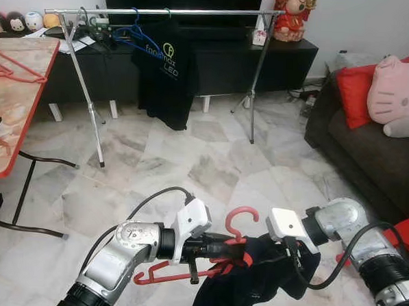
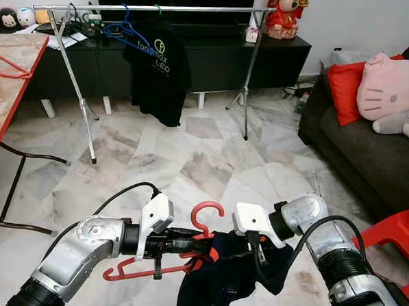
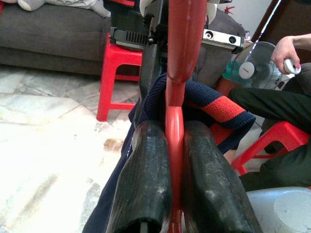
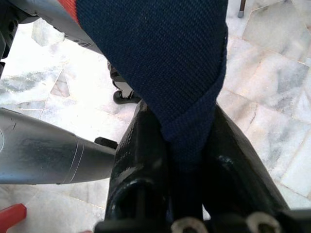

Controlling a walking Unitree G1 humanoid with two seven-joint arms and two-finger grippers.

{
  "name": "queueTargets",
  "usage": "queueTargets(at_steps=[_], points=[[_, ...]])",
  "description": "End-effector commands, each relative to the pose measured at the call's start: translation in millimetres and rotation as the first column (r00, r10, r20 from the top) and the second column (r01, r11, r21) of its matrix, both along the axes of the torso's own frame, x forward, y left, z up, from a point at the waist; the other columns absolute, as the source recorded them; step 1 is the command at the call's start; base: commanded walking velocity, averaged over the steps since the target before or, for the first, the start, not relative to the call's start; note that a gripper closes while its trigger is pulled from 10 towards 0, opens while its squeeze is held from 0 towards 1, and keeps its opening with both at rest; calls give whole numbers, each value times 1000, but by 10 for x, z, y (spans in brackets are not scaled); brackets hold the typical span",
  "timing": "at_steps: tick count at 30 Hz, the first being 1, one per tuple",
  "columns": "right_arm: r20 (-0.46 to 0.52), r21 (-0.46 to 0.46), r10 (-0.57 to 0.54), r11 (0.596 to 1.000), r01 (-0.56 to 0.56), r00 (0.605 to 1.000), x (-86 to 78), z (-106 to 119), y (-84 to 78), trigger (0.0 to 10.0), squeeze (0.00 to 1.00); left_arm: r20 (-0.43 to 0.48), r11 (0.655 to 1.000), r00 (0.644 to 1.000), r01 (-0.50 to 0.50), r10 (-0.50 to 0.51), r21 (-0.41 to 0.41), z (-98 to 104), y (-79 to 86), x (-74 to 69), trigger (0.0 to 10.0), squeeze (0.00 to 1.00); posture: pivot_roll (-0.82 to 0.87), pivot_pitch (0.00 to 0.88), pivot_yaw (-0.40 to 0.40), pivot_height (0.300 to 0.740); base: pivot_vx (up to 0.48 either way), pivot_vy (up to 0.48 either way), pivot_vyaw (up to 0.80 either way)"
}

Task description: Hang hanger

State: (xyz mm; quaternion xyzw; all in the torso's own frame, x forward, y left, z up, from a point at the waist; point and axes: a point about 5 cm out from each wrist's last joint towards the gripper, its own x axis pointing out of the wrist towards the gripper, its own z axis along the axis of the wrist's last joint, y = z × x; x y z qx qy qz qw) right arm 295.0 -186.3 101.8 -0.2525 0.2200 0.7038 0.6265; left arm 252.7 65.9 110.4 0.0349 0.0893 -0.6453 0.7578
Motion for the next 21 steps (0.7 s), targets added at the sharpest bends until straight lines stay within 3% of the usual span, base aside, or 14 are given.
queueTargets(at_steps=[1, 10, 19, 21], points=[[5, 13, 1, 1000, -1, 1000, 1, -6, 22, 0, 0, 48, 999, 999, 21, -19, -33, 135, -56, 32, 10000, 1000, -51, 0, -90, 740, 0, 0, 0], [12, 1, -7, 1000, 7, 1000, 10, -19, 17, 0, 0, 46, 1000, 999, 11, -11, 7, 101, 34, 53, 10000, 1000, -49, 0, -92, 740, 0, 0, 0], [31, -61, -58, 996, 60, 998, 21, -58, -115, 0, 0, 30, 994, 999, 27, -31, 103, 83, 298, 46, 10000, 1000, -49, 0, -97, 740, 0, 0, 0], [43, -66, -93, 993, 95, 995, 33, -60, -171, 0, 0, 47, 993, 998, -53, 48, 106, 93, 436, 105, 10000, 1000, -48, 0, -96, 740, 0, 0, 0]])
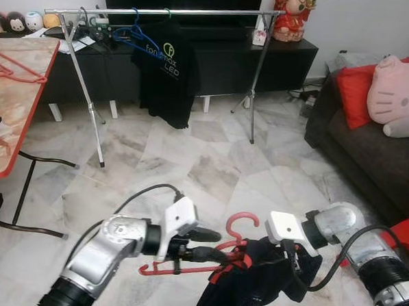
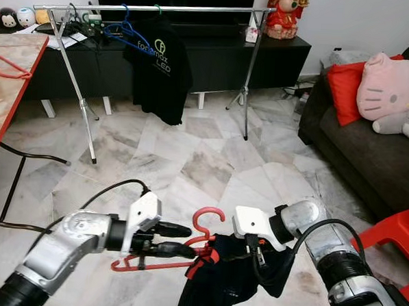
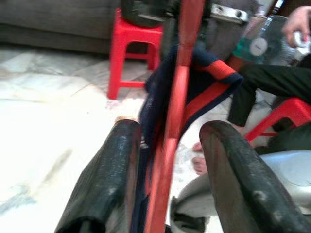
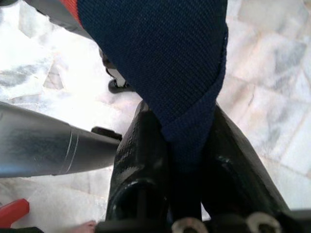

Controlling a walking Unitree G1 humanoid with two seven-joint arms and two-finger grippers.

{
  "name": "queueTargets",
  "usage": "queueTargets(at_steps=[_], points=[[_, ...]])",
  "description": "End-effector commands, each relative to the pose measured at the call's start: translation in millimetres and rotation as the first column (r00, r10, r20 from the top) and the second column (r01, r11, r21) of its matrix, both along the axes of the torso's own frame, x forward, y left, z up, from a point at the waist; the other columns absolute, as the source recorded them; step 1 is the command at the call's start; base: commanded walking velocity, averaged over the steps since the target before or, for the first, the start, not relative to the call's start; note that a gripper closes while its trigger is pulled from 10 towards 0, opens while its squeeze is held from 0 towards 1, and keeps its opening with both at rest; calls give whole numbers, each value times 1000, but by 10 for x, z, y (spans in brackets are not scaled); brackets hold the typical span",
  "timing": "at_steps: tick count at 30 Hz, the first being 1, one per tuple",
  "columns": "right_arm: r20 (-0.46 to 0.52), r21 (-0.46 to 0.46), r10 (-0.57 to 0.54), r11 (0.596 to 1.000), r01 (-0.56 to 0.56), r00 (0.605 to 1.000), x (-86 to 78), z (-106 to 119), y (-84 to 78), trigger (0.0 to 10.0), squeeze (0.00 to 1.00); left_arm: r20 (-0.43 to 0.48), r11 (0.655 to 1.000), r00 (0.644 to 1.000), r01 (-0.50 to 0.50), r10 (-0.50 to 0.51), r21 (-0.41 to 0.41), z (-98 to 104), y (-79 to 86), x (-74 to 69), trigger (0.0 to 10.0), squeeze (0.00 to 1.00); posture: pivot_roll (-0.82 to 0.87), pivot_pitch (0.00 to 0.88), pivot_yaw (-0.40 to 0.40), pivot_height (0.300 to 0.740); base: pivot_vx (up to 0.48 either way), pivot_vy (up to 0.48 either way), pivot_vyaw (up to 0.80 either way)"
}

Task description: Hang hanger

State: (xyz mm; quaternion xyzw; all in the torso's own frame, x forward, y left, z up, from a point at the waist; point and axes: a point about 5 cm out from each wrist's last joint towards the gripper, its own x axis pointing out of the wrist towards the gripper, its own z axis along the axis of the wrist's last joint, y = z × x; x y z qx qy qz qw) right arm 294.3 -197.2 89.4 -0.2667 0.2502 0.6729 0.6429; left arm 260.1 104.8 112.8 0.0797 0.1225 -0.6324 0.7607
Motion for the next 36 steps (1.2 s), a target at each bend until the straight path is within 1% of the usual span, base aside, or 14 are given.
queueTargets(at_steps=[1, 6, 7, 12, 16, 17, 18, 20, 21, 24, 25, 26, 28, 36], points=[[38, -1, -33, 999, 33, 999, 44, 66, -73, 0, 0, 43, 998, 997, -56, 56, -8, 73, 86, 50, 10000, 1000, -48, 0, -96, 740, 0, 0, 0], [83, 0, -128, 992, 128, 988, 94, 104, -202, 0, 0, 73, 958, 957, -277, 282, -71, 143, 404, 160, 10000, 1000, -43, 0, -100, 740, 0, 0, 0], [83, 0, -128, 992, 128, 988, 94, 104, -202, 0, 0, 73, 958, 957, -277, 282, -71, 143, 404, 160, 10000, 1000, -43, 0, -100, 740, 0, 0, 0], [160, 65, -253, 967, 246, 954, 201, 199, -266, 0, 0, 94, 893, 892, -428, 442, -141, 192, 615, 210, 10000, 1000, -40, 0, -99, 740, 0, 0, 0], [235, 102, -336, 942, 321, 912, 305, 264, -265, 0, 0, 127, 733, 728, -638, 674, -234, 225, 864, 354, 10000, 1000, -37, 0, -95, 740, 0, 0, 0], [278, 134, -374, 927, 350, 885, 365, 313, -244, 0, 0, 141, 654, 643, -708, 753, -265, 236, 942, 404, 10000, 1000, -36, 0, -94, 740, 0, 0, 0], [290, 173, -406, 913, 370, 867, 417, 365, -205, 0, 0, 130, 620, 611, -733, 781, -280, 223, 968, 413, 10000, 1000, -37, 0, -92, 740, 0, 0, 0], [296, 216, -439, 896, 388, 849, 471, 421, -160, 0, 0, 111, 588, 584, -754, 804, -293, 201, 989, 416, 10000, 1000, -37, 0, -92, 740, 0, 0, 0], [280, 261, -456, 883, 390, 845, 515, 487, -100, 0, 0, 80, 510, 512, -805, 855, -303, 166, 1042, 443, 10000, 1000, -38, 0, -92, 740, 0, 0, 0], [299, 308, -453, 879, 365, 840, 576, 617, -9, 0, 0, 64, 417, 419, -853, 905, -315, 117, 1122, 461, 10000, 1000, -41, 0, -92, 740, 0, 0, 0], [315, 326, -464, 872, 364, 828, 628, 704, 33, 0, 0, 49, 357, 361, -877, 931, -321, 77, 1165, 467, 10000, 0, -41, 0, -91, 740, 0, 0, 0], [324, 329, -461, 874, 359, 826, 645, 736, 51, 0, 0, 39, 347, 354, -880, 934, -323, 61, 1158, 468, 10000, 0, -41, 0, -91, 740, 0, 0, 0], [336, 343, -433, 883, 319, 836, 660, 811, 112, 0, 0, 14, 380, 396, -869, 918, -317, 22, 1074, 455, 10000, 0, -41, 0, -91, 740, 0, 0, 0], [371, 363, -262, 924, 120, 891, 615, 1096, 301, 0, 0, -10, 616, 632, -760, 775, -206, -231, 750, 296, 10000, 0, -45, 0, -91, 740, 0, 0, 0]])
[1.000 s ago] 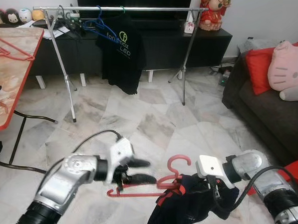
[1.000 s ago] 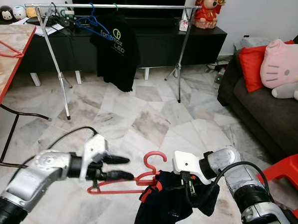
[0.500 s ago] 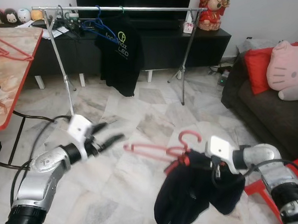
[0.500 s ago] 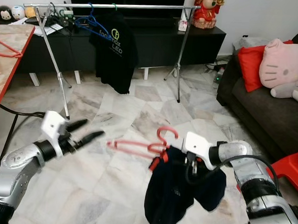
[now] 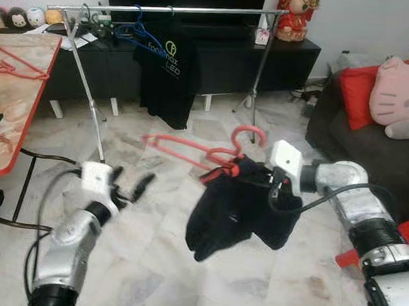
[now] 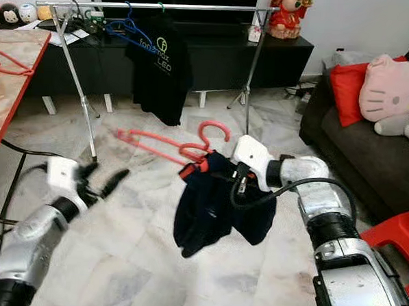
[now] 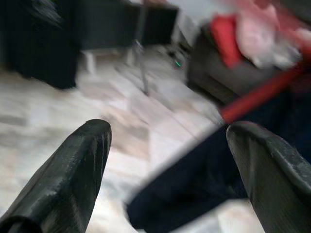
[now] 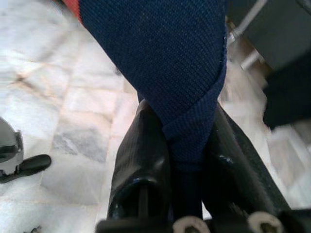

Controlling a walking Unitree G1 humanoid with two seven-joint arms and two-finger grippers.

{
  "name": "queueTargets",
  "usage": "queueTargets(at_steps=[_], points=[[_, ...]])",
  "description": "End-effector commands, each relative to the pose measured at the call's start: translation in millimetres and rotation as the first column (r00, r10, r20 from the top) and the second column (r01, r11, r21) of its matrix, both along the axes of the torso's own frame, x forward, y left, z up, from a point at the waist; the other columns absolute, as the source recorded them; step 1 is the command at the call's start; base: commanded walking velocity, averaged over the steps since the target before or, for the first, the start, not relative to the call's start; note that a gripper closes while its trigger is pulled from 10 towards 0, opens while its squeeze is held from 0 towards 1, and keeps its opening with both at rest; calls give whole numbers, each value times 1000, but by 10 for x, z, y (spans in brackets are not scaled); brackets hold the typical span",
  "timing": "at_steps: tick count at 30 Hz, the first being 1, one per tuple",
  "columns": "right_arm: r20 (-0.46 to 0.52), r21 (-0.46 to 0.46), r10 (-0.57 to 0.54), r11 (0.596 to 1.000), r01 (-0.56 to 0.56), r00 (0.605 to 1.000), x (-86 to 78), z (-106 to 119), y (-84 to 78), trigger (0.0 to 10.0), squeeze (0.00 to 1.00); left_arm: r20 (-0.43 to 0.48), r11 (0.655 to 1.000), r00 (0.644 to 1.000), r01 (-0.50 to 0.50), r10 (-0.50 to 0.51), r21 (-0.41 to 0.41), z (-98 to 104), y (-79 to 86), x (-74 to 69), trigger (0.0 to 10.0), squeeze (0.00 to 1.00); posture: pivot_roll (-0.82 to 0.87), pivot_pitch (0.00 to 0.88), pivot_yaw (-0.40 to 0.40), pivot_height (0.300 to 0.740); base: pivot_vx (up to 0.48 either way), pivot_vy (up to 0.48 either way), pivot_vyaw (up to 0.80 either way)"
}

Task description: Hang hanger

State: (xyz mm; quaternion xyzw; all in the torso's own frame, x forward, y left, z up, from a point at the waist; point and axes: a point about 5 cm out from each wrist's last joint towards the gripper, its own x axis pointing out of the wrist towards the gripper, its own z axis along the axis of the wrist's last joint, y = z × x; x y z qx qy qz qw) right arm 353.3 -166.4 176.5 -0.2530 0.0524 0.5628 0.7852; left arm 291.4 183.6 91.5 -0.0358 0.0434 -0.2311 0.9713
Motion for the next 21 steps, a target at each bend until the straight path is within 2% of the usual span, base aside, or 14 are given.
queueTargets(at_steps=[1, 3, 5, 10, 12, 16, 21], points=[[65, 20, 47, 999, -49, 997, 17, 249, 2, 0, 0, -24, 997, 997, 69, -68, 17, -34, -59, -36, 10000, 0, -45, 0, -91, 740, 0, 0, 0], [58, 35, 98, 994, -100, 993, -1, 328, 55, 0, 0, -59, 989, 988, 145, -143, 28, -88, -120, -84, 10000, 0, -48, 0, -94, 740, 0, 0, 0], [57, 35, 105, 994, -107, 993, -1, 337, 67, 0, 0, -64, 987, 986, 157, -155, 30, -96, -131, -90, 10000, 0, -48, 0, -94, 740, 0, 0, 0], [43, 15, 210, 977, -210, 977, -77, 366, 159, 0, 0, -39, 977, 976, 213, -213, 1, -38, -251, -79, 10000, 0, -48, 0, -105, 740, 0, 0, 0], [42, 15, 216, 976, -217, 976, -87, 378, 163, 0, 0, -32, 977, 976, 213, -213, 6, -32, -257, -73, 10000, 0, -50, 0, -106, 740, 0, 0, 0], [28, 33, 299, 954, -299, 954, -188, 425, 222, 0, 0, 6, 976, 976, 216, -216, -11, 21, -303, -38, 10000, 0, -55, 0, -107, 740, 0, 0, 0], [22, 36, 322, 946, -322, 947, -226, 440, 234, 0, 0, 15, 961, 962, 272, -272, -45, 60, -394, -51, 10000, 0, -56, 0, -108, 740, 0, 0, 0]])
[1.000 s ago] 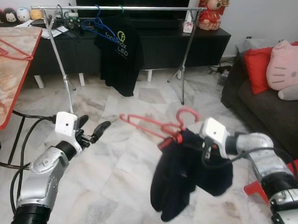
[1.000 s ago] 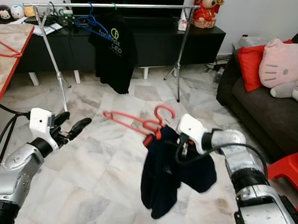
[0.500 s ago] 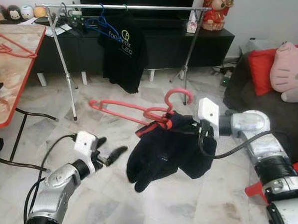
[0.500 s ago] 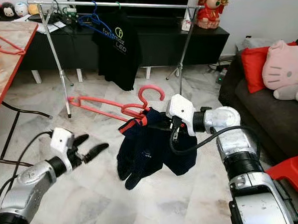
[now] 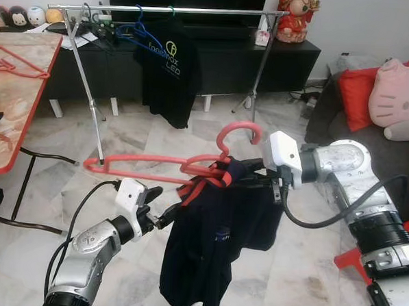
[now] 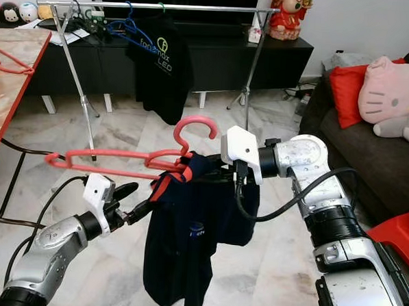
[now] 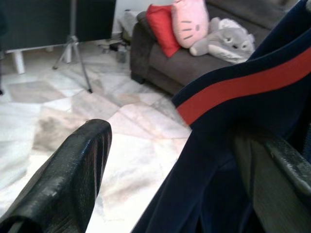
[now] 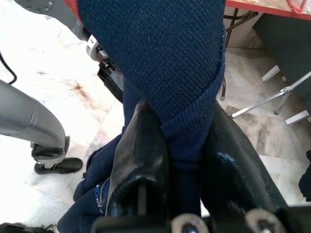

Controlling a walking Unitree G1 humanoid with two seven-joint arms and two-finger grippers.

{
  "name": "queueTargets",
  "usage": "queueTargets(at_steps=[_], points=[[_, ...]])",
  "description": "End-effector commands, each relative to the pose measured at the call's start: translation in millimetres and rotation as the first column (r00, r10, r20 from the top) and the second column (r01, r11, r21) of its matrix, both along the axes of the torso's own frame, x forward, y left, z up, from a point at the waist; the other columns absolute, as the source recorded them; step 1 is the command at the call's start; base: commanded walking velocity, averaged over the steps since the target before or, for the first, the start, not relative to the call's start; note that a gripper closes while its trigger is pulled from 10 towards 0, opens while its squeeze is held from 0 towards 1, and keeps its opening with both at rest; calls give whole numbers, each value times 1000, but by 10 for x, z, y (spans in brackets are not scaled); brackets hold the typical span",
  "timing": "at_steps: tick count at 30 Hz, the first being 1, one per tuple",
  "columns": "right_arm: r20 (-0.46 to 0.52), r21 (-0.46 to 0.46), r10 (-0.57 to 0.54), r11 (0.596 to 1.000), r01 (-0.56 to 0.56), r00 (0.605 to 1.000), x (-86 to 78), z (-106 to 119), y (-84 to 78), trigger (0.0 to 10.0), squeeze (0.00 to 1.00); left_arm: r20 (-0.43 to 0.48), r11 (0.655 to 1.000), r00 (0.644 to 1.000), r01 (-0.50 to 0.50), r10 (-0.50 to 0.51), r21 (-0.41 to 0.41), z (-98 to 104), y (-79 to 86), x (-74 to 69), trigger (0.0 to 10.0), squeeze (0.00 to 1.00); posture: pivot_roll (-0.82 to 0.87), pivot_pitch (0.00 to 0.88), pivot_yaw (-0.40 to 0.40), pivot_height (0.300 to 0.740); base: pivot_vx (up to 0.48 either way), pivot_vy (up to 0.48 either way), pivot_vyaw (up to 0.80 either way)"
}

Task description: Hang hanger

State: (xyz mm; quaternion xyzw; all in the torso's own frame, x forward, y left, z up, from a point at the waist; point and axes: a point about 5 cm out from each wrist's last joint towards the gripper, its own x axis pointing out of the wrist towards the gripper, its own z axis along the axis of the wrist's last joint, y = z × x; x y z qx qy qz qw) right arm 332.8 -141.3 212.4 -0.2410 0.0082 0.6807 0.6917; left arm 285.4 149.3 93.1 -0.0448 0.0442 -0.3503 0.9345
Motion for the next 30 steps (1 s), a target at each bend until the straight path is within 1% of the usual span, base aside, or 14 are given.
queueTargets(at_steps=[1, 4, 5, 6, 7, 8, 9, 10, 11, 13, 14, 19, 22, 30], points=[[27, 9, 14, 1000, -15, 1000, -23, 77, -20, 0, 0, 8, 999, 999, 38, -38, -17, 46, -66, 5, 10000, 0, -60, 0, -108, 740, 0, 0, 0], [20, 3, 14, 1000, -14, 1000, -37, 61, -20, 0, 0, 12, 998, 998, 60, -60, -10, 52, -97, 0, 10000, 0, -59, 0, -109, 740, 0, 0, 0], [16, 0, 14, 1000, -14, 1000, -45, 52, -21, 0, 0, 14, 998, 998, 61, -61, -13, 59, -102, 6, 5843, 0, -59, 0, -109, 740, 0, 0, 0], [15, -1, 14, 1000, -14, 1000, -49, 50, -21, 0, 0, 16, 998, 998, 61, -61, -15, 64, -105, 8, 5843, 0, -59, 0, -109, 740, 0, 0, 0], [11, -4, 11, 1000, -11, 1000, -50, 40, -27, 0, 0, 20, 998, 998, 64, -63, -19, 69, -110, 10, 3922, 0, -59, 0, -109, 740, 0, 0, 0], [5, -7, 6, 1000, -6, 1000, -49, 26, -37, 0, 0, 25, 997, 997, 67, -67, -23, 76, -114, 10, 4196, 0, -59, 0, -109, 740, 0, 0, 0], [1, -9, 3, 1000, -3, 1000, -49, 19, -46, 0, 0, 27, 997, 997, 71, -70, -24, 82, -115, 8, 4706, 0, -59, 0, -109, 740, 0, 0, 0], [-2, -10, -2, 1000, 2, 1000, -48, 13, -57, 0, 0, 27, 997, 997, 73, -72, -25, 85, -114, 4, 8314, 0, -59, 0, -108, 740, 0, 0, 0], [-6, -14, -8, 1000, 8, 1000, -43, 4, -72, 0, 0, 25, 996, 996, 81, -81, -26, 88, -114, -3, 10000, 0, -59, 0, -108, 740, 0, 0, 0], [-11, -38, -22, 999, 22, 1000, -30, -27, -112, 0, 0, 16, 994, 994, 106, -106, -22, 87, -115, -28, 10000, 0, -60, 0, -107, 740, 0, 0, 0], [-8, -74, -34, 997, 33, 999, -19, -62, -149, 0, 0, 10, 992, 992, 126, -126, -6, 83, -114, -49, 10000, 0, -60, 0, -107, 740, 0, 0, 0], [-3, -129, -44, 991, 43, 999, -14, -114, -208, 0, 0, 5, 990, 990, 141, -141, 14, 73, -94, -71, 10000, 0, -60, 0, -108, 740, 0, 0, 0], [-22, -156, -20, 988, 17, 1000, -37, -114, -249, 0, 0, 1, 987, 988, 157, -157, 22, 61, -79, -75, 10000, 0, -65, 0, -111, 740, 0, 0, 0], [-16, -164, -2, 986, -1, 1000, -21, -55, -247, 0, 0, -1, 984, 984, 178, -178, 25, 49, -138, -46, 10000, 0, -70, 0, -118, 740, 0, 0, 0]])
